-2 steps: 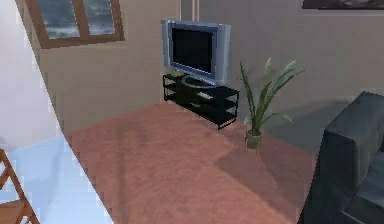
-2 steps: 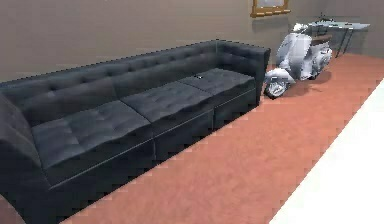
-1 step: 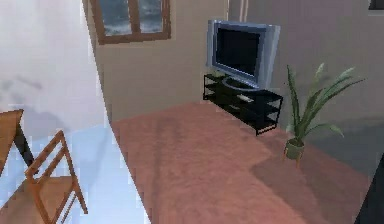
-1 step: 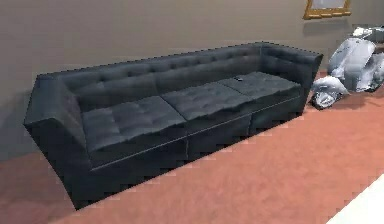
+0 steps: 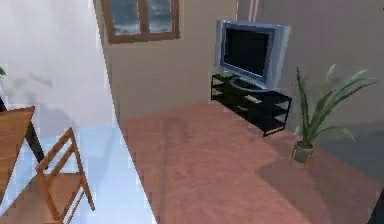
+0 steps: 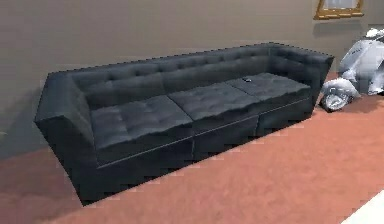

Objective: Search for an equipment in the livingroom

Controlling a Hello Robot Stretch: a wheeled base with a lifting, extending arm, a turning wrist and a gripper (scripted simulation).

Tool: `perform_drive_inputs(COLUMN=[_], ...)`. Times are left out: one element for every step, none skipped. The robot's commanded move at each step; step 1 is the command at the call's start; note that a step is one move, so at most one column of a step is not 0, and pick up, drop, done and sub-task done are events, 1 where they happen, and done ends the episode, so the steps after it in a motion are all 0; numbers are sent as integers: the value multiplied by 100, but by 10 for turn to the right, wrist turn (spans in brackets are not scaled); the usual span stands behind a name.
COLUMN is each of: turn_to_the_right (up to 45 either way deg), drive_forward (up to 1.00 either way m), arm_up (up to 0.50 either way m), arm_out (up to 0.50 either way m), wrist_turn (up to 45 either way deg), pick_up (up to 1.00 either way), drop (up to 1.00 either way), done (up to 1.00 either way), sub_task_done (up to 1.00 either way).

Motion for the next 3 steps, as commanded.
perform_drive_inputs(turn_to_the_right=[0, 0, -30], drive_forward=[100, 100, 0], arm_up=[0, 0, 0], arm_out=[0, 0, 0], wrist_turn=[0, 0, 0], pick_up=[0, 0, 0], drop=[0, 0, 0], done=[0, 0, 0], sub_task_done=[0, 0, 0])
